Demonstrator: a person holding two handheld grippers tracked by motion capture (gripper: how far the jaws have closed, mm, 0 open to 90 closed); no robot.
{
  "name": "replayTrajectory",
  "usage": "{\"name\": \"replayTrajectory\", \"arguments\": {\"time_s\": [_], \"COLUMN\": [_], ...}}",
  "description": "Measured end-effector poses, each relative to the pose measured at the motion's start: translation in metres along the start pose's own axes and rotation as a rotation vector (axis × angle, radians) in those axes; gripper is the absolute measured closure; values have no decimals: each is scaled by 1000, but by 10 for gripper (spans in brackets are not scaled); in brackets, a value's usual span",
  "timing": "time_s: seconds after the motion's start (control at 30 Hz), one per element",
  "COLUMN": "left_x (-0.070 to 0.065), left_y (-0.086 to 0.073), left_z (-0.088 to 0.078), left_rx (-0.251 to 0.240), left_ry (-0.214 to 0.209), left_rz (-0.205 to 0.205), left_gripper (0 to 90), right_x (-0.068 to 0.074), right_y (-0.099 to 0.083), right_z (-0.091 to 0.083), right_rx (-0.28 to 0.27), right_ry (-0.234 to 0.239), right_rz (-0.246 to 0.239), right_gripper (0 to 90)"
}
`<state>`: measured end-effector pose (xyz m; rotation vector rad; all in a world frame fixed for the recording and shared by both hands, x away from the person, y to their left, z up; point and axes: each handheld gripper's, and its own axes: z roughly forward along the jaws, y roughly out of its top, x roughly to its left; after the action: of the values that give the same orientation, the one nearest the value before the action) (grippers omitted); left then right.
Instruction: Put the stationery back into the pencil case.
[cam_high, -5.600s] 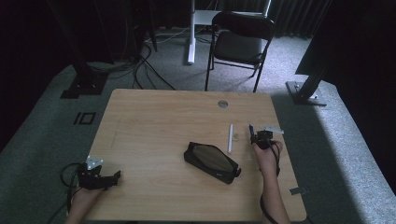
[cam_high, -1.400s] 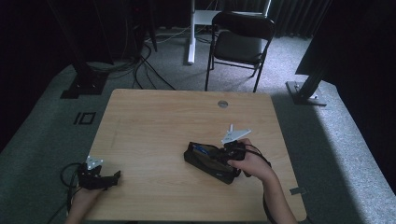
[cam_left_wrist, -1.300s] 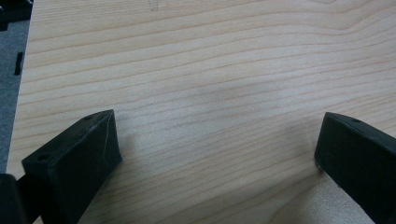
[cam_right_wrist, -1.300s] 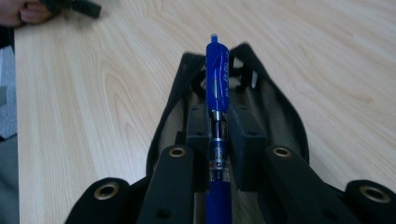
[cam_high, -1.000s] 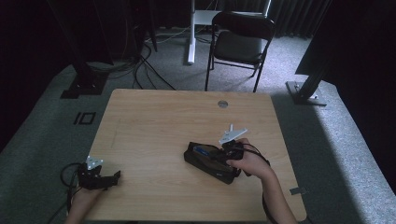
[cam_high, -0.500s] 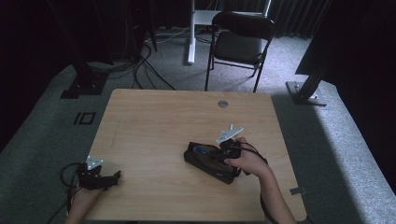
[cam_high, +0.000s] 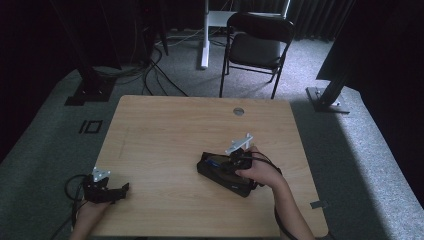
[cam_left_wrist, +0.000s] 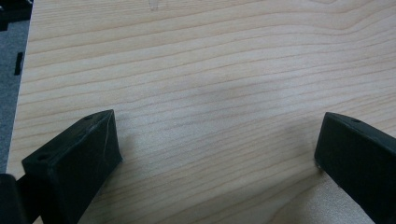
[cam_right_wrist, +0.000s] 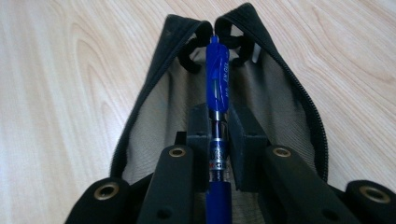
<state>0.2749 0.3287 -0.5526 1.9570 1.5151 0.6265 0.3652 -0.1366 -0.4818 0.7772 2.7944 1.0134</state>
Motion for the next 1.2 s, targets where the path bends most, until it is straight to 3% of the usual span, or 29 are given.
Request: {"name": "replayTrajectory", "arguments": {"time_s": [0.5, 1.2], "left_x": [0, 0], "left_y": [0, 0], "left_z": [0, 0], "left_rx": [0, 0], "left_ry": [0, 0], "left_rz": [0, 0], "left_gripper": [3, 2], "right_x": [2, 5], "right_y": [2, 5], "right_z": [5, 23], "right_rx": [23, 140], "right_ry": [-4, -41], "right_rz": [-17, -25], "right_gripper": [795, 793]}}
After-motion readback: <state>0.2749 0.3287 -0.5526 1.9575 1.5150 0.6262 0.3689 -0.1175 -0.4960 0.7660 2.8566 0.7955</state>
